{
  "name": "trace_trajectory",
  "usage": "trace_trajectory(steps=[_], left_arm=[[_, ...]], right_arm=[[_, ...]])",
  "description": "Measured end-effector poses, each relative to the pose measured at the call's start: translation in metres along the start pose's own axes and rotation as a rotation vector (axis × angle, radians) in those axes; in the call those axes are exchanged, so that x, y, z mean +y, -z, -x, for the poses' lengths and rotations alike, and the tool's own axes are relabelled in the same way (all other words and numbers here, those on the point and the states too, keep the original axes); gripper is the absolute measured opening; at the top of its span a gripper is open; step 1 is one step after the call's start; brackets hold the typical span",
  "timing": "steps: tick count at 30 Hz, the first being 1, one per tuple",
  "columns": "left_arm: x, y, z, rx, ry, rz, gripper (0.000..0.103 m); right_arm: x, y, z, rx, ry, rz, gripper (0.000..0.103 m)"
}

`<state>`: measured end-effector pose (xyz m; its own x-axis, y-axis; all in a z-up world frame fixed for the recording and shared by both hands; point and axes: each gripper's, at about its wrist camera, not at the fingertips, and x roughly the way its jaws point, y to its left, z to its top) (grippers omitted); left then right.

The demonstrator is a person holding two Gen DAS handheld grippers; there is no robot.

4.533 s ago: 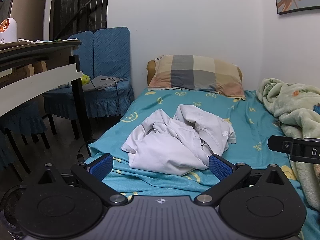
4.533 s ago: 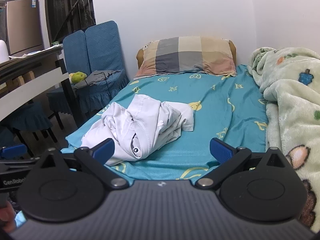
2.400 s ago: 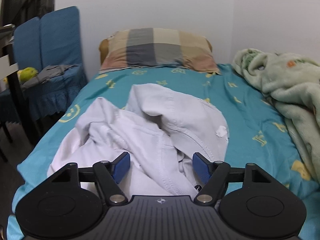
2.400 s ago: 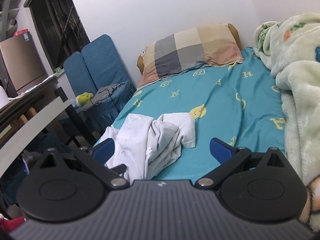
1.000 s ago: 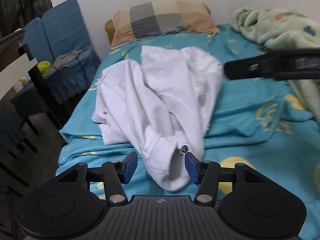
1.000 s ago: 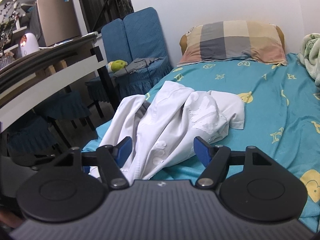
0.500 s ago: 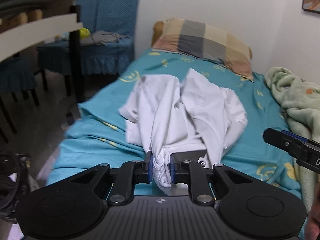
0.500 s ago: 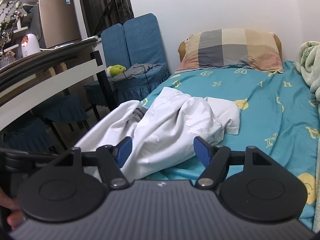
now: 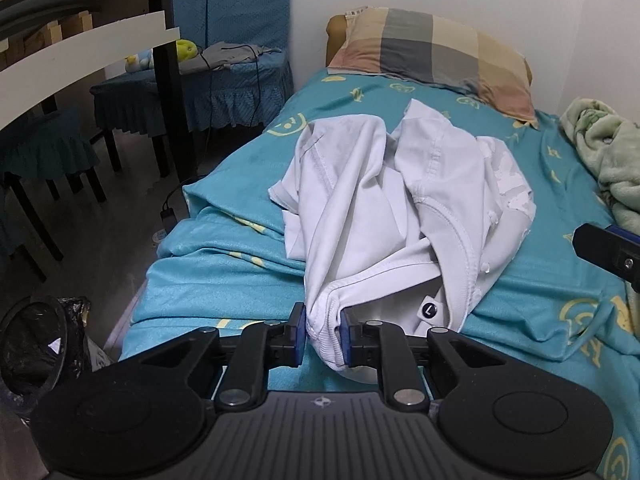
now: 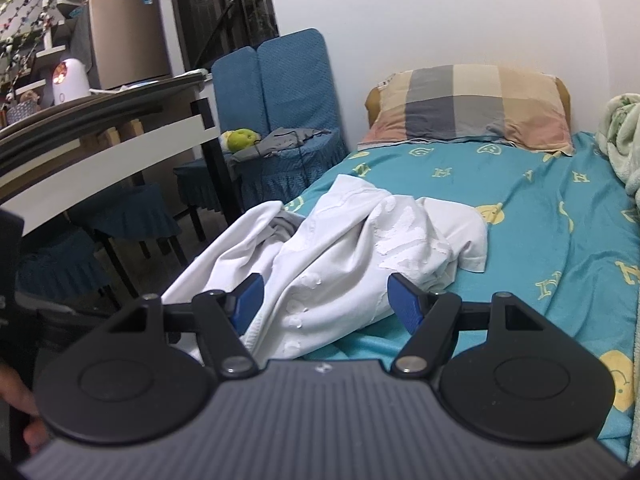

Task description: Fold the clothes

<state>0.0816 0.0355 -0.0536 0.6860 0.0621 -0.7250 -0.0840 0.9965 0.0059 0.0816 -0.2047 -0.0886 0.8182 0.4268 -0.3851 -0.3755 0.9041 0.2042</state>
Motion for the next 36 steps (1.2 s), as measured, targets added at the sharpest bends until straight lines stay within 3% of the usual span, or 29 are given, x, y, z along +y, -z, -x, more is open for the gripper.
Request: trace_trajectory(steps=[11,19,25,26,29,30,36], left_arm=[[0.013,-0.007,-0.009,0.016,0.020,0.086,0.020],[0.028,-0.007,-0.024,0.050,0.083,0.178,0.020],[0.039,-0.004,-0.036,0.073,0.115,0.226,0.020],[0.040,-0.004,-0.038,0.076,0.120,0.234,0.020],[0.042,-0.004,-0.040,0.076,0.141,0.247,0.019],[0.042,-0.004,-0.039,0.072,0.150,0.250,0.019],[0.033,-0.007,-0.016,-0.028,0.303,0.213,0.019]], right_arm=[[0.010,-0.009,-0.009,-0.023,-0.031,0.026,0.071],[0.025,-0.019,-0.059,0.046,-0.004,0.088,0.073],[0.041,-0.011,-0.113,0.169,0.052,0.162,0.072],[0.043,-0.010,-0.120,0.182,0.066,0.174,0.070],[0.049,-0.008,-0.133,0.230,0.135,0.240,0.028],[0.048,-0.010,-0.131,0.227,0.156,0.237,0.021],[0.027,-0.018,-0.084,0.178,0.279,0.173,0.015]])
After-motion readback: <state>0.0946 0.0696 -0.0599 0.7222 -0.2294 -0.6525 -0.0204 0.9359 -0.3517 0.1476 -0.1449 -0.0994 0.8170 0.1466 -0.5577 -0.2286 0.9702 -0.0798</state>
